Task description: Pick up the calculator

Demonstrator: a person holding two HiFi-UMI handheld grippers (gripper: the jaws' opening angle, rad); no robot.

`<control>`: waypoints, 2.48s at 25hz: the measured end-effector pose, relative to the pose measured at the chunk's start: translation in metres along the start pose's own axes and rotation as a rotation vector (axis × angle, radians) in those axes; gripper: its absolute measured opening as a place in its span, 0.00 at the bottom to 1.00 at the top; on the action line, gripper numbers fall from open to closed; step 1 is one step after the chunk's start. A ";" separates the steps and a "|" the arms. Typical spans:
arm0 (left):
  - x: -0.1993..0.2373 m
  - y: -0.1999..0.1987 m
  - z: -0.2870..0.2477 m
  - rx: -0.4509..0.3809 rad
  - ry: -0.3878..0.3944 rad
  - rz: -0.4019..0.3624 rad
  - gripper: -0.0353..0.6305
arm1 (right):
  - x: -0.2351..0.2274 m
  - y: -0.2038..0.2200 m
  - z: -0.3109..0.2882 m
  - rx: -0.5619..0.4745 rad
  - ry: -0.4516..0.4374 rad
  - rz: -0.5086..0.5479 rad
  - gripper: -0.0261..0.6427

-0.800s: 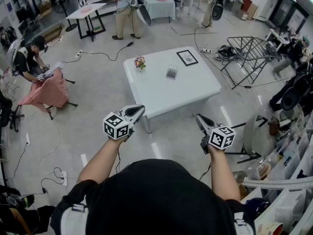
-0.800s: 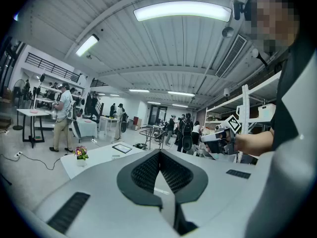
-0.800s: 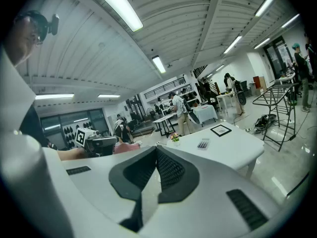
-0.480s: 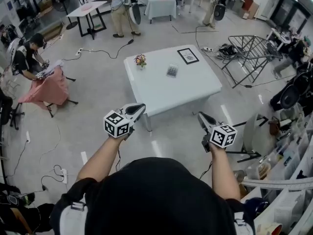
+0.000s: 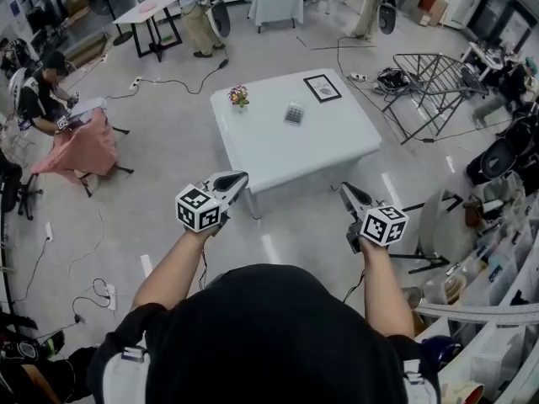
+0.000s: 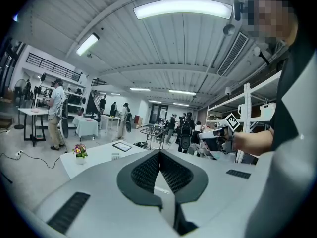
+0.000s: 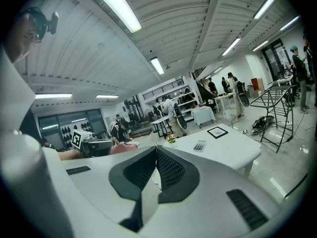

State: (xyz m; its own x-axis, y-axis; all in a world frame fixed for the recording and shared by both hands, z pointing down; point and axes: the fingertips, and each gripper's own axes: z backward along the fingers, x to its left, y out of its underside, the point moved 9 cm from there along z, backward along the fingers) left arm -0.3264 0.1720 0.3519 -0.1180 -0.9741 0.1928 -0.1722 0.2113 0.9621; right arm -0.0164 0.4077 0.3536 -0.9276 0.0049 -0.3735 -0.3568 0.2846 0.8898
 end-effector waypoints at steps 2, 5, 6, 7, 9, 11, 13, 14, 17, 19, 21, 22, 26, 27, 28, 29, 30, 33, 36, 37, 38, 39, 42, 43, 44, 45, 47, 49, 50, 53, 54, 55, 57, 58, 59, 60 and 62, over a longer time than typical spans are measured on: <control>-0.003 0.000 -0.002 0.003 -0.003 0.000 0.08 | -0.003 -0.001 0.001 -0.002 -0.003 0.000 0.05; -0.007 0.000 -0.005 0.008 -0.013 0.001 0.08 | -0.008 -0.001 0.003 -0.001 -0.007 0.004 0.06; -0.008 0.000 -0.006 0.010 -0.017 0.001 0.08 | -0.010 -0.001 0.003 -0.001 -0.008 0.006 0.06; -0.008 0.000 -0.007 0.011 -0.020 -0.001 0.08 | -0.013 -0.002 0.003 -0.002 -0.009 0.008 0.07; -0.010 0.000 -0.011 0.011 -0.026 -0.004 0.08 | -0.018 -0.002 0.002 0.000 -0.008 0.022 0.09; -0.012 0.000 -0.014 0.008 -0.033 -0.004 0.08 | -0.022 -0.002 0.001 0.014 -0.007 0.052 0.12; -0.016 0.001 -0.017 0.008 -0.036 -0.001 0.08 | -0.026 -0.002 0.001 0.029 -0.009 0.077 0.15; -0.018 0.001 -0.018 0.011 -0.036 -0.001 0.08 | -0.028 -0.002 0.002 0.032 -0.011 0.084 0.16; -0.023 -0.001 -0.018 0.019 -0.040 -0.012 0.08 | -0.030 -0.006 0.004 0.029 -0.018 0.094 0.19; -0.025 -0.002 -0.017 0.019 -0.048 -0.012 0.08 | -0.031 -0.008 0.005 0.023 -0.021 0.099 0.21; -0.024 -0.003 -0.016 0.016 -0.056 -0.011 0.08 | -0.032 -0.010 0.003 0.020 -0.024 0.104 0.22; -0.023 -0.003 -0.017 0.016 -0.057 -0.012 0.08 | -0.033 -0.011 0.002 0.019 -0.024 0.106 0.23; -0.021 -0.001 -0.024 0.017 -0.054 -0.010 0.08 | -0.039 -0.012 -0.002 0.019 -0.013 0.114 0.29; -0.020 -0.001 -0.026 0.020 -0.053 -0.008 0.08 | -0.041 -0.012 -0.002 0.018 -0.009 0.115 0.29; -0.019 0.000 -0.028 0.021 -0.051 -0.007 0.08 | -0.043 -0.013 -0.003 0.019 -0.006 0.115 0.30; -0.018 0.000 -0.030 0.022 -0.049 -0.006 0.08 | -0.044 -0.014 -0.004 0.020 -0.003 0.115 0.30; -0.016 -0.001 -0.031 0.023 -0.047 -0.004 0.08 | -0.045 -0.015 -0.005 0.021 -0.001 0.113 0.30; -0.007 0.000 -0.036 0.027 -0.043 0.001 0.08 | -0.049 -0.015 -0.012 0.026 0.004 0.107 0.31; 0.005 0.003 -0.044 0.037 -0.038 0.006 0.08 | -0.055 -0.014 -0.022 0.032 0.010 0.098 0.31; 0.009 0.003 -0.047 0.040 -0.035 0.007 0.08 | -0.058 -0.014 -0.026 0.034 0.014 0.096 0.31; 0.015 0.002 -0.051 0.043 -0.033 0.008 0.08 | -0.062 -0.015 -0.030 0.035 0.018 0.093 0.31; 0.021 0.002 -0.055 0.044 -0.030 0.010 0.08 | -0.066 -0.017 -0.035 0.036 0.023 0.088 0.31; 0.042 0.000 -0.072 0.049 -0.019 0.018 0.08 | -0.079 -0.021 -0.054 0.038 0.038 0.072 0.32; 0.050 0.000 -0.078 0.052 -0.015 0.022 0.08 | -0.083 -0.022 -0.061 0.041 0.043 0.069 0.32; 0.059 0.000 -0.085 0.056 -0.009 0.026 0.08 | -0.087 -0.024 -0.068 0.047 0.049 0.068 0.32; 0.067 -0.001 -0.091 0.059 -0.004 0.029 0.08 | -0.090 -0.026 -0.075 0.052 0.055 0.067 0.32; 0.084 -0.005 -0.103 0.061 0.008 0.034 0.08 | -0.096 -0.033 -0.089 0.057 0.066 0.065 0.32; 0.101 -0.011 -0.115 0.061 0.019 0.035 0.08 | -0.101 -0.040 -0.103 0.058 0.076 0.061 0.32; 0.109 -0.014 -0.121 0.061 0.024 0.035 0.08 | -0.104 -0.043 -0.111 0.058 0.081 0.059 0.32; 0.134 -0.020 -0.137 0.068 0.043 0.038 0.08 | -0.114 -0.051 -0.132 0.060 0.097 0.049 0.32; 0.143 -0.021 -0.142 0.073 0.050 0.038 0.08 | -0.117 -0.054 -0.139 0.060 0.102 0.046 0.32; 0.151 -0.023 -0.147 0.077 0.056 0.037 0.08 | -0.119 -0.056 -0.146 0.061 0.108 0.045 0.32; 0.166 -0.026 -0.155 0.084 0.069 0.040 0.08 | -0.121 -0.062 -0.160 0.066 0.119 0.048 0.32; 0.173 -0.028 -0.158 0.087 0.075 0.041 0.08 | -0.122 -0.065 -0.166 0.069 0.123 0.051 0.32; 0.180 -0.030 -0.162 0.089 0.081 0.041 0.08 | -0.123 -0.067 -0.173 0.071 0.127 0.052 0.32; 0.188 -0.031 -0.166 0.090 0.086 0.040 0.08 | -0.124 -0.069 -0.180 0.072 0.130 0.053 0.32; 0.203 -0.034 -0.172 0.089 0.096 0.038 0.08 | -0.126 -0.073 -0.193 0.073 0.137 0.053 0.32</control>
State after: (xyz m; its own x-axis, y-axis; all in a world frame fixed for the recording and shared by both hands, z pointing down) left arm -0.1764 -0.0462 0.3917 -0.0331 -0.9675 0.2506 -0.2562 0.2506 0.9336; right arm 0.1049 0.2015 0.3861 -0.9532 -0.1075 -0.2827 -0.3024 0.3565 0.8840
